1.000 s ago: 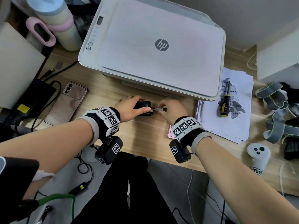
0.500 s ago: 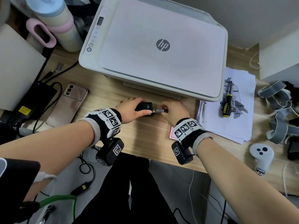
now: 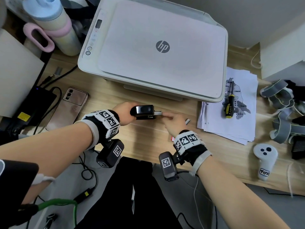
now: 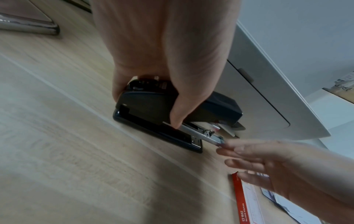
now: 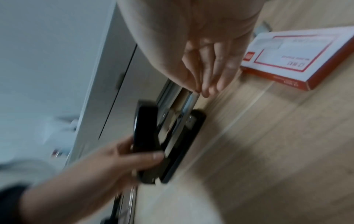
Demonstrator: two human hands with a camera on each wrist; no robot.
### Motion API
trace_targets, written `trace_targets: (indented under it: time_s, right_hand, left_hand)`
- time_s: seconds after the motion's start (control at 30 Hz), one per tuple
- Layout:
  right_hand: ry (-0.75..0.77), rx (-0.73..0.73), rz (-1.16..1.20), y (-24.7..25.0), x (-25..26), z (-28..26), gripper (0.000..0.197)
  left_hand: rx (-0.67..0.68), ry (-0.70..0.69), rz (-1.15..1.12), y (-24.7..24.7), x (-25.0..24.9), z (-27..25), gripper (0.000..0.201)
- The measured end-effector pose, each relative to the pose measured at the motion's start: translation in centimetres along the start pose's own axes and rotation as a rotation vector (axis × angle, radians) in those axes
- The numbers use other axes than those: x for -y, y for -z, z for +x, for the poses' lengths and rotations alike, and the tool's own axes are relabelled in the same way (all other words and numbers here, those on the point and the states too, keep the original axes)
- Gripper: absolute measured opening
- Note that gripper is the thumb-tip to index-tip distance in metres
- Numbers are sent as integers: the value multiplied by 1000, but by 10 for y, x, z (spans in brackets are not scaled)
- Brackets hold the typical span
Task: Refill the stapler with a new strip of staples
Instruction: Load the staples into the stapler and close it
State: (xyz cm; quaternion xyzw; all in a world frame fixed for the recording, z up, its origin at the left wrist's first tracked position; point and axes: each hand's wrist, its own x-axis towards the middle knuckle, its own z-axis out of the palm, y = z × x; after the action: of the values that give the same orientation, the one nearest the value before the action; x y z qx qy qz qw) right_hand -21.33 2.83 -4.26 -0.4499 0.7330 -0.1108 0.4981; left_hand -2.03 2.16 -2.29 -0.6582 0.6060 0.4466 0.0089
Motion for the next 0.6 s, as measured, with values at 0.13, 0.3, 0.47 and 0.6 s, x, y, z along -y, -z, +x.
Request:
trace_targets:
  time_s: [0.13,0.3,0.47,0.6]
  right_hand:
    - [24,62,57,-9,7,-7,37]
    - [-18,53,111,-2,6,-5,37]
    - [-68,-6,177,-1,1,-2,35]
    - [-70,-54,171,-3,-1,-3,35]
  left_hand:
    - [7,-9,5,2,1,1,50]
    - [27,-26,-1,5,-5,1,50]
    - [40,-20,66,5,-14,4,49]
    - [6,-6,46,-2,-17,5,48]
